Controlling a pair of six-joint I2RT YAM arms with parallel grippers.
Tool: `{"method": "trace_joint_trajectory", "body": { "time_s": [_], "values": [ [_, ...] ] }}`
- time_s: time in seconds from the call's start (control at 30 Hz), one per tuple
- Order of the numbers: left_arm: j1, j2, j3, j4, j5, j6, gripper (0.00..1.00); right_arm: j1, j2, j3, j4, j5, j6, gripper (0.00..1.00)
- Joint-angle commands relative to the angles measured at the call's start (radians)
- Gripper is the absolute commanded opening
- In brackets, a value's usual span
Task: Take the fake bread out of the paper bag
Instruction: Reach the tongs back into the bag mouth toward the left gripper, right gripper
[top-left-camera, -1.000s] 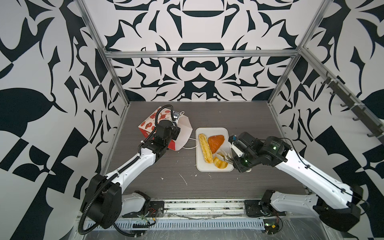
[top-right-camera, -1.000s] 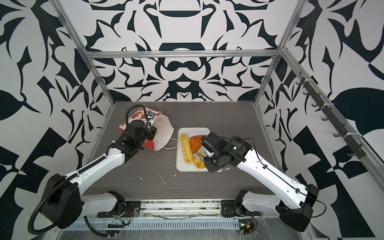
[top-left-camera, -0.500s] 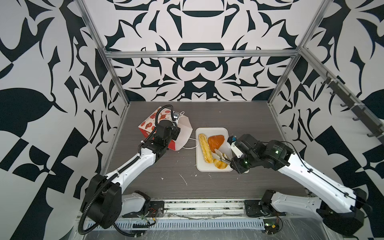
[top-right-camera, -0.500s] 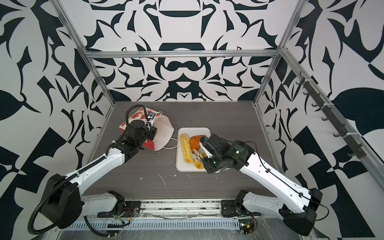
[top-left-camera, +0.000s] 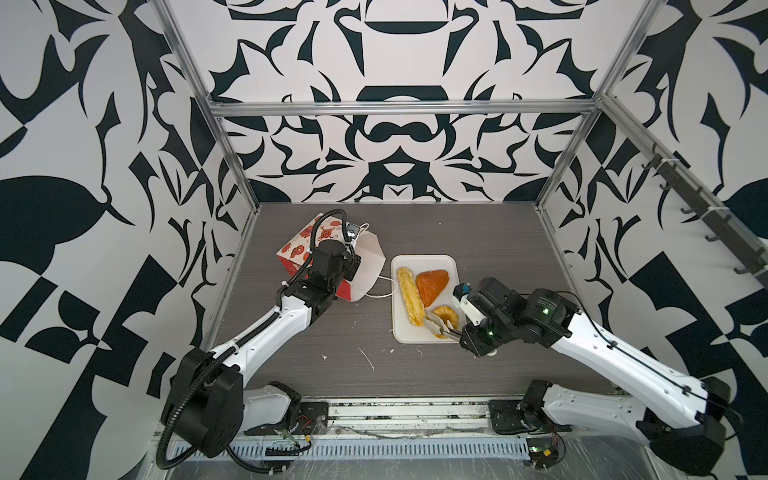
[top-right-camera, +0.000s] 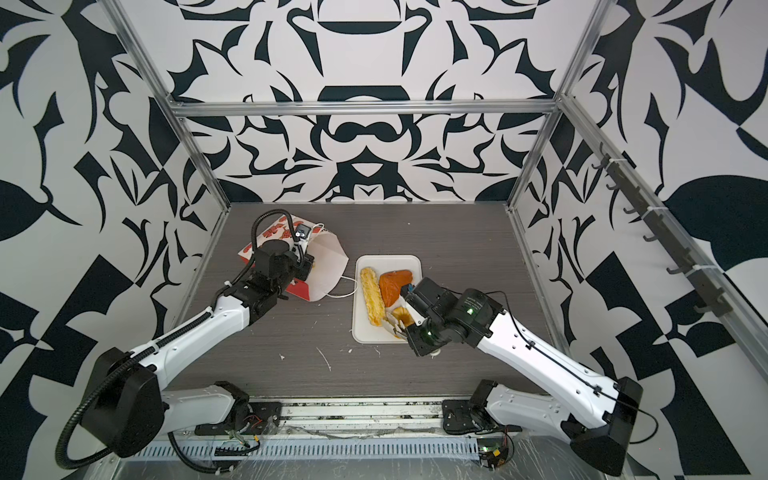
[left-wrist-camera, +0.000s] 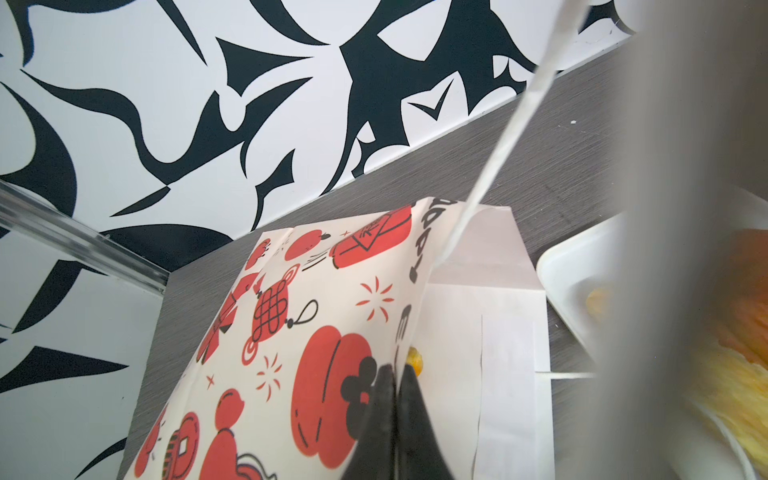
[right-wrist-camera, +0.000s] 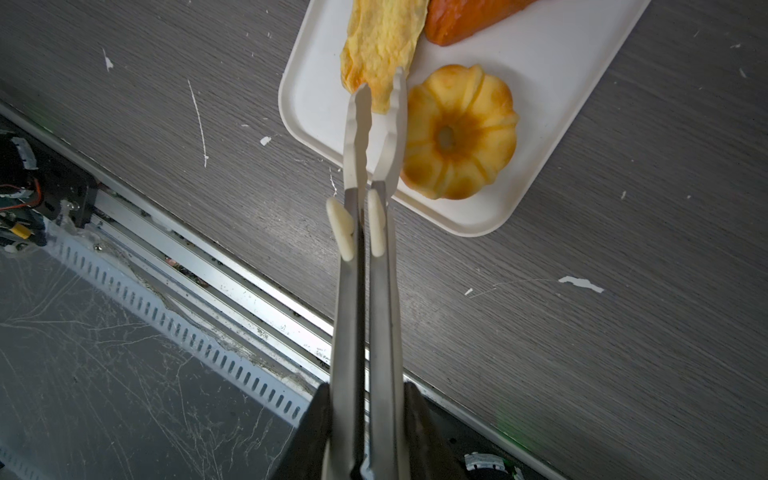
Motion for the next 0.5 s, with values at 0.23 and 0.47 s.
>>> {"method": "trace_joint_trajectory", "body": {
  "time_s": [0.23,0.47],
  "values": [
    [0.004,-0.031,0.032,-0.038,0.040,-0.002,0.00,0.002,-0.024,0.045,0.148,-0.003,-0.043,0.23],
    [0.004,-0.044,0.048,-0.079,0.049,0.004,0.00,0.001,0.032,0.035,0.461,-0.022,-0.091,0.23]
  ]
}}
